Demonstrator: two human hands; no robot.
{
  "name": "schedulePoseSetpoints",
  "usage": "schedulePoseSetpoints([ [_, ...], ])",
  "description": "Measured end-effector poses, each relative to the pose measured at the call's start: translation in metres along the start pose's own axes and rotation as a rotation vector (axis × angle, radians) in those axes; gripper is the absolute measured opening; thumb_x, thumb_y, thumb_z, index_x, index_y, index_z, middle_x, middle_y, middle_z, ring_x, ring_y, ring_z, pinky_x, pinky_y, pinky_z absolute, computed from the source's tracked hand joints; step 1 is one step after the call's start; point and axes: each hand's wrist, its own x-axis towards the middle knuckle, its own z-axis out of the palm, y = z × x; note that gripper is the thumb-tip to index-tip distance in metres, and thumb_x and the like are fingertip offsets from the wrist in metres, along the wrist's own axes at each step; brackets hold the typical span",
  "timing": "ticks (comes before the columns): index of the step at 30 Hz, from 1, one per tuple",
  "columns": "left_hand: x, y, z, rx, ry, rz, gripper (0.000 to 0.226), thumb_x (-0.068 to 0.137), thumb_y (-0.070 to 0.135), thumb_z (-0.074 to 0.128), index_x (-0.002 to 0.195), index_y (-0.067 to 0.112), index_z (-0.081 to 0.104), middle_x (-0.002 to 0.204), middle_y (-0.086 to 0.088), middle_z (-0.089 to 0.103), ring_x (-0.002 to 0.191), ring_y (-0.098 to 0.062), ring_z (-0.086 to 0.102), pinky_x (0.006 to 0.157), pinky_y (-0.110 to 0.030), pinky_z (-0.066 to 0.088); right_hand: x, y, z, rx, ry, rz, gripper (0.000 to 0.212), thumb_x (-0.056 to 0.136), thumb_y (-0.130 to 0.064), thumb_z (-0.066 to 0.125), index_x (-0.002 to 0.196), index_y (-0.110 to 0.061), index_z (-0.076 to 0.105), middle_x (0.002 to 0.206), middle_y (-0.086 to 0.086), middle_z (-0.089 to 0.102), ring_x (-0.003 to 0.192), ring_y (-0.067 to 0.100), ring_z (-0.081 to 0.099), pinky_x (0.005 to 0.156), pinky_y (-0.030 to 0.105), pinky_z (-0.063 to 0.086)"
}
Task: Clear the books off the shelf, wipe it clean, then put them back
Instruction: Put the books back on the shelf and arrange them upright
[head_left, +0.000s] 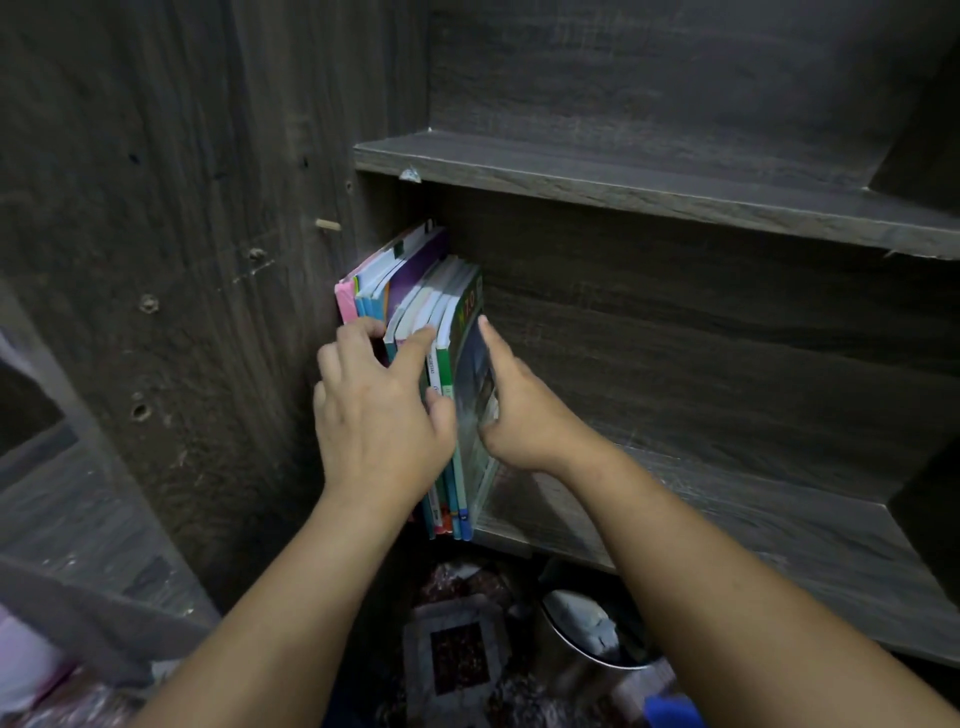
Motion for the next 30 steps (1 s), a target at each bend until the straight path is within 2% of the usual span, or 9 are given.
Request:
schedulePoseSetpoints([
  [4, 0.0, 0.008, -0.003, 0.037, 0.031, 0.019, 0.039, 0.076, 0.031, 0.065, 0.113, 0.022, 0.067, 0.118, -0.01, 0.05, 0.105, -0.032, 0.043, 0.074, -0.044, 0.041, -0.004, -0.009, -0.017, -0.08, -0.001, -0.003, 0.102, 0.083, -0.001, 0.058, 0.152, -0.039, -0.007, 0.155, 0.007, 0.025, 0.136, 0.024, 0.036, 0.104, 0.033, 0.039],
  [9, -0.006, 0.017, -0.003, -0.06, 0.129, -0.003, 0.025, 0.077, 0.034, 0.059, 0.091, 0.013, 0.063, 0.102, -0.008, 0.056, 0.092, -0.03, 0.05, 0.067, -0.039, 0.039, -0.006, -0.016, -0.023, -0.06, -0.029, -0.077, 0.101, 0.083, 0.008, 0.052, 0.151, -0.045, 0.0, 0.161, -0.002, 0.011, 0.145, 0.017, 0.018, 0.112, 0.03, 0.03],
  [12, -0.01, 0.02, -0.001, -0.18, 0.172, 0.008, 0.017, 0.077, 0.019, 0.068, 0.083, 0.007, 0.057, 0.089, -0.011, 0.053, 0.077, -0.03, 0.055, 0.058, -0.038, 0.046, -0.001, -0.019, -0.021, -0.098, -0.034, -0.129, 0.098, 0.083, 0.011, 0.051, 0.151, -0.045, 0.007, 0.162, 0.0, 0.006, 0.148, 0.014, 0.009, 0.115, 0.026, 0.02],
  [15, -0.008, 0.022, -0.006, -0.249, 0.137, -0.069, 0.023, 0.068, 0.008, 0.073, 0.078, 0.007, 0.052, 0.086, -0.011, 0.049, 0.069, -0.031, 0.055, 0.057, -0.032, 0.04, 0.001, -0.021, -0.021, -0.145, -0.01, -0.161, 0.097, 0.081, 0.014, 0.049, 0.149, -0.047, 0.015, 0.162, 0.001, 0.007, 0.148, 0.017, 0.01, 0.116, 0.032, 0.023],
  [18, -0.004, 0.024, -0.015, -0.281, 0.047, -0.186, 0.028, 0.067, 0.01, 0.068, 0.085, 0.012, 0.046, 0.096, -0.01, 0.047, 0.075, -0.032, 0.053, 0.065, -0.037, 0.041, 0.001, -0.026, -0.024, -0.227, 0.022, -0.207, 0.092, 0.079, 0.013, 0.048, 0.148, -0.043, 0.023, 0.162, -0.005, 0.007, 0.146, 0.018, 0.02, 0.111, 0.036, 0.033],
  [21, -0.001, 0.024, -0.019, -0.247, 0.009, -0.232, 0.04, 0.068, 0.013, 0.066, 0.102, 0.01, 0.045, 0.105, -0.01, 0.047, 0.084, -0.034, 0.053, 0.069, -0.036, 0.036, 0.001, -0.025, -0.02, -0.233, 0.0, -0.229, 0.089, 0.08, 0.008, 0.051, 0.148, -0.041, 0.022, 0.161, -0.006, 0.01, 0.142, 0.019, 0.03, 0.106, 0.035, 0.039],
  [24, -0.002, 0.024, -0.016, -0.214, -0.019, -0.201, 0.044, 0.071, 0.014, 0.064, 0.113, 0.007, 0.049, 0.11, -0.012, 0.046, 0.086, -0.034, 0.054, 0.069, -0.036, 0.038, 0.0, -0.019, -0.014, -0.165, -0.001, -0.219, 0.086, 0.082, 0.005, 0.051, 0.149, -0.039, 0.02, 0.161, -0.005, 0.012, 0.143, 0.017, 0.027, 0.111, 0.033, 0.035],
  [27, -0.005, 0.025, -0.012, -0.196, -0.024, -0.145, 0.036, 0.076, 0.013, 0.062, 0.111, 0.005, 0.053, 0.107, -0.014, 0.046, 0.084, -0.034, 0.056, 0.066, -0.035, 0.039, -0.001, -0.02, -0.012, -0.146, 0.038, -0.211, 0.074, 0.085, -0.002, 0.058, 0.145, -0.031, 0.027, 0.161, 0.0, 0.011, 0.144, 0.015, 0.022, 0.108, 0.021, 0.029],
  [30, -0.006, 0.026, -0.01, -0.178, -0.075, -0.168, 0.032, 0.086, 0.017, 0.06, 0.115, 0.011, 0.047, 0.105, -0.012, 0.048, 0.086, -0.034, 0.057, 0.068, -0.039, 0.043, -0.003, -0.02, -0.013, -0.16, 0.096, -0.219, 0.062, 0.085, -0.016, 0.063, 0.137, -0.029, 0.031, 0.152, 0.006, 0.031, 0.132, 0.019, 0.042, 0.094, 0.022, 0.036],
])
